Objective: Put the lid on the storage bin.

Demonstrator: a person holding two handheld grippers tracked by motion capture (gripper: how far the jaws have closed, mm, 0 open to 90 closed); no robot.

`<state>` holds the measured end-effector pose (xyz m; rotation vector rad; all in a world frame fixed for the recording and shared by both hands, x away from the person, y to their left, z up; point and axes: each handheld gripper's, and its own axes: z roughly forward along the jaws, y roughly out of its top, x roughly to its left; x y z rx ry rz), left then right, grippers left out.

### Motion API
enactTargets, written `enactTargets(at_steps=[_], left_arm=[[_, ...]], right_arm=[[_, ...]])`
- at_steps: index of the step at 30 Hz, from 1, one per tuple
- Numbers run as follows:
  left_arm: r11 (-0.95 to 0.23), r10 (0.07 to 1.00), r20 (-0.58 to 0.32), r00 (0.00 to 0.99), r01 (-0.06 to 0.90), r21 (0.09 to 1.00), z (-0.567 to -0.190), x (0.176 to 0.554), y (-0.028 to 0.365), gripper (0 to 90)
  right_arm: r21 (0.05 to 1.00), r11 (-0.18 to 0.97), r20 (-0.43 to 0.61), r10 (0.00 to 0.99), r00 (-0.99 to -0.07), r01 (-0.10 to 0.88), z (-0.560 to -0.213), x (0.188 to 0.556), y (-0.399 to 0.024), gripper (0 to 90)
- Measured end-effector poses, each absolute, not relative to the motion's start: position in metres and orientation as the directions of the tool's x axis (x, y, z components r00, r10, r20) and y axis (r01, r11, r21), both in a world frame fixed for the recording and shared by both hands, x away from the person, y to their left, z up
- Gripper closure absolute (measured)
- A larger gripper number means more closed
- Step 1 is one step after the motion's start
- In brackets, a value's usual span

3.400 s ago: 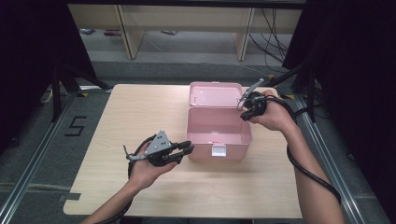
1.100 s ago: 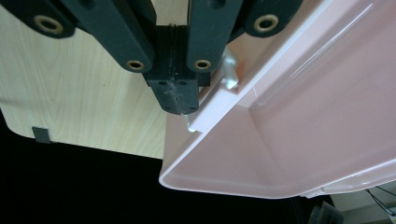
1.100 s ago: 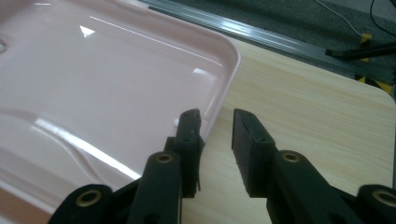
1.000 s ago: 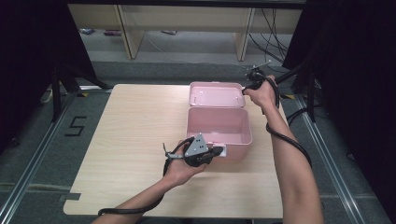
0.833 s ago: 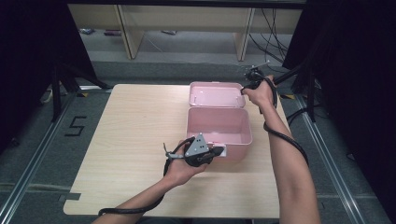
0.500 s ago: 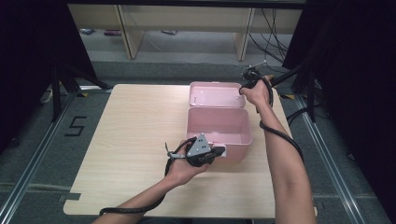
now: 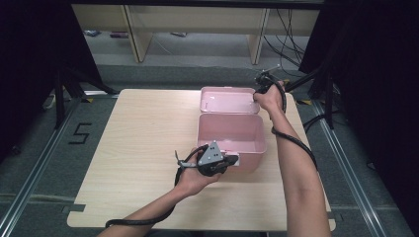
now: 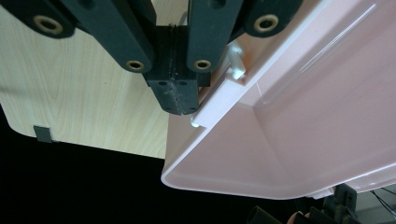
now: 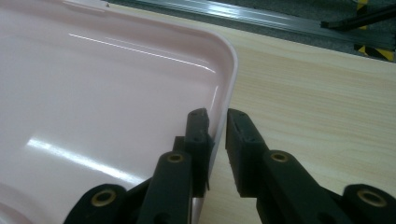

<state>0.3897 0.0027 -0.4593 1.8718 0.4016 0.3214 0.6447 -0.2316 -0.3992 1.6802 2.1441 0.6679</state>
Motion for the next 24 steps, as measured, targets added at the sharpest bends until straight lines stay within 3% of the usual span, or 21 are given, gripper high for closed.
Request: enactTargets(at_steps=[9,16,24], left_arm=[[-0.306,0.424,0.023,0.905,0.119,0.945,-0.4593,0.3899,0.0026,89.7],[-0.304,0.425,0.019,0.905,0.122,0.945,-0.4593,0.3898,0.0022,89.7],[-0.303,0.424,0.018,0.905,0.123,0.945,-0.4594,0.3898,0.0022,89.7]], right_arm=[[0.542,0.192,0.007,0.973,-0.233,0.818,-0.3996,0.6467,-0.2292,80.1],[0.512,0.129,0.050,0.982,-0.180,0.849,-0.3980,0.6476,-0.2273,75.5],[0.514,0.144,0.023,0.983,-0.182,0.846,-0.3997,0.6501,-0.2282,72.2]])
